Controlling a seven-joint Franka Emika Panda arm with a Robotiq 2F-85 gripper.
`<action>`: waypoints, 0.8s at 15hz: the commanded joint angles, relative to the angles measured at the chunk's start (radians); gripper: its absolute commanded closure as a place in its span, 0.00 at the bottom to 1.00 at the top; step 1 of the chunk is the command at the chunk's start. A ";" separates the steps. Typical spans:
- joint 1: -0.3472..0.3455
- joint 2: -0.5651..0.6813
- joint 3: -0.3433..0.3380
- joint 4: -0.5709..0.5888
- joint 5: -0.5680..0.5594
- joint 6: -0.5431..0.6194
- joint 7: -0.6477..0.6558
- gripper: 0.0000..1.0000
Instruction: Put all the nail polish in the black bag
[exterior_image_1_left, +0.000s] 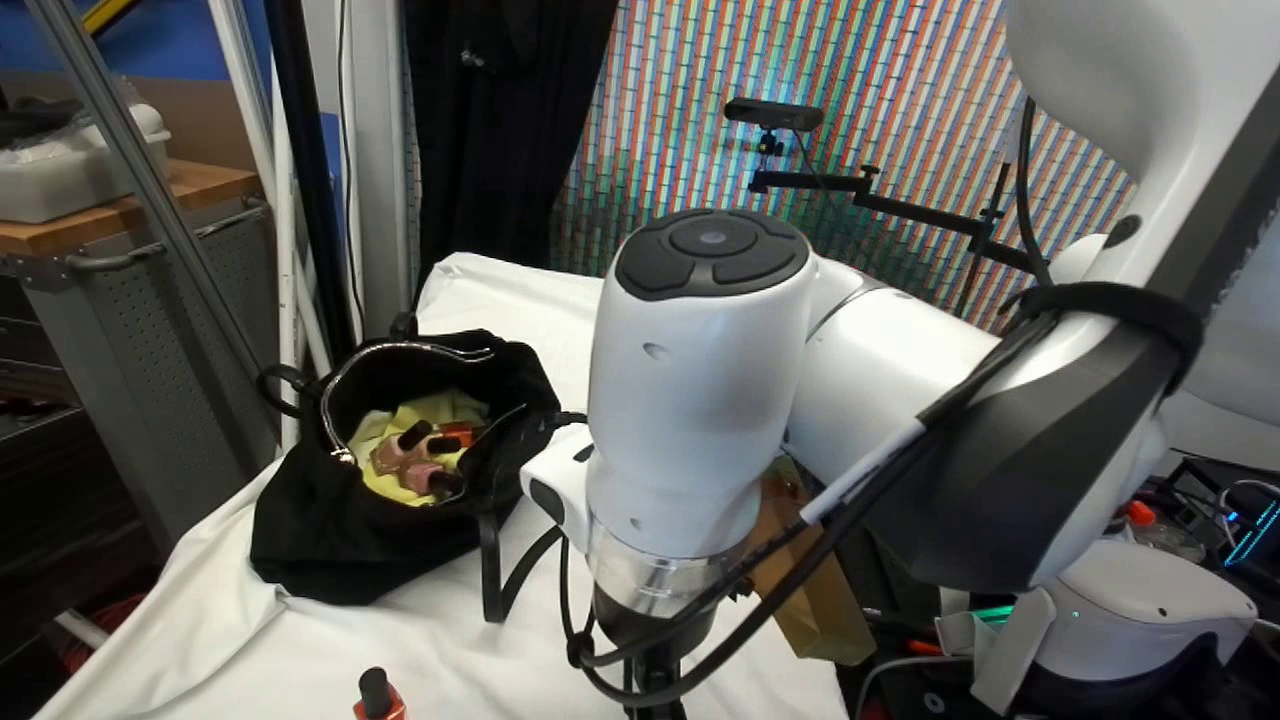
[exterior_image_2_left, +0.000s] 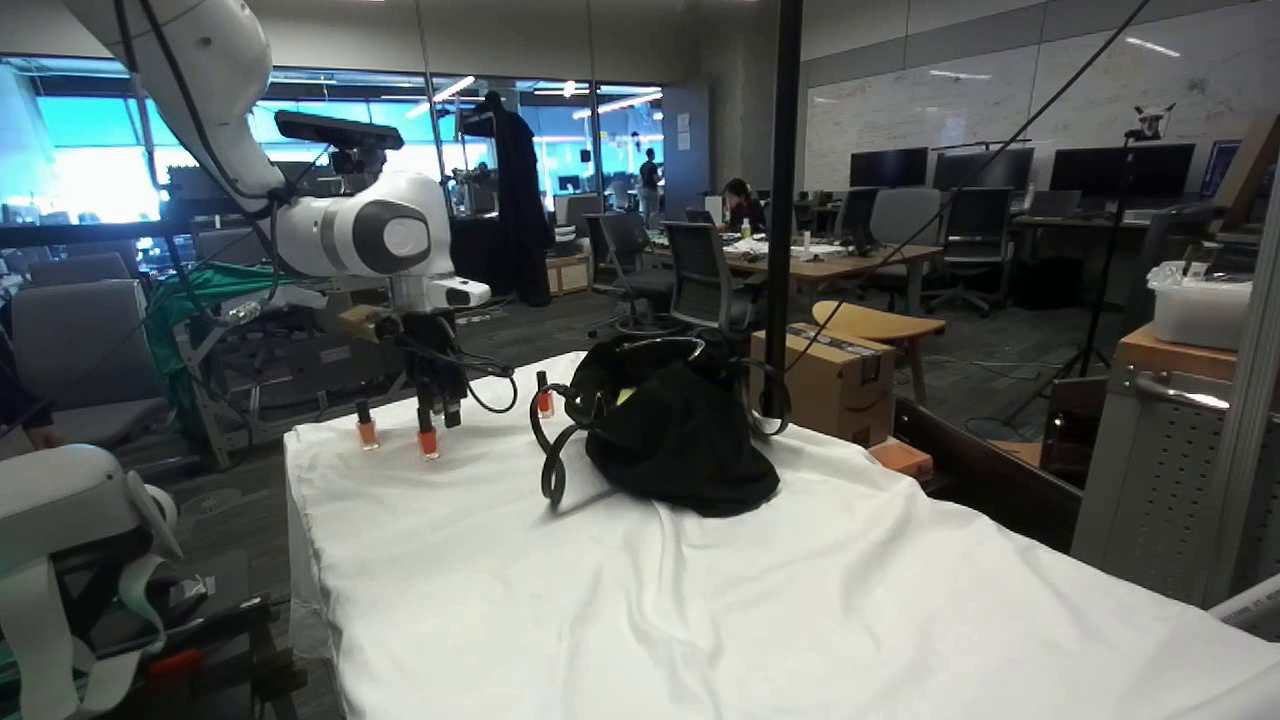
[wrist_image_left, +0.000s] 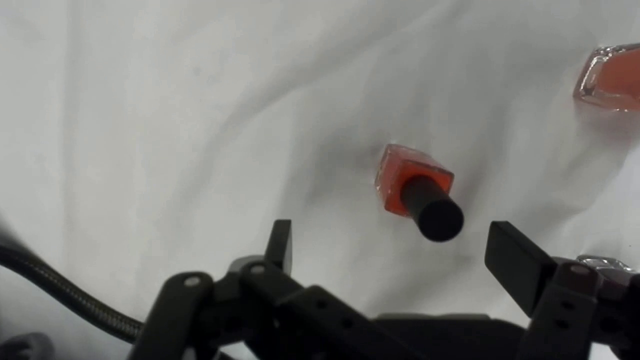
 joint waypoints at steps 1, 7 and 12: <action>-0.013 -0.046 0.017 -0.078 0.048 0.084 -0.014 0.00; -0.008 -0.026 0.016 -0.104 0.070 0.137 -0.013 0.00; -0.007 -0.011 0.016 -0.101 0.076 0.158 -0.011 0.00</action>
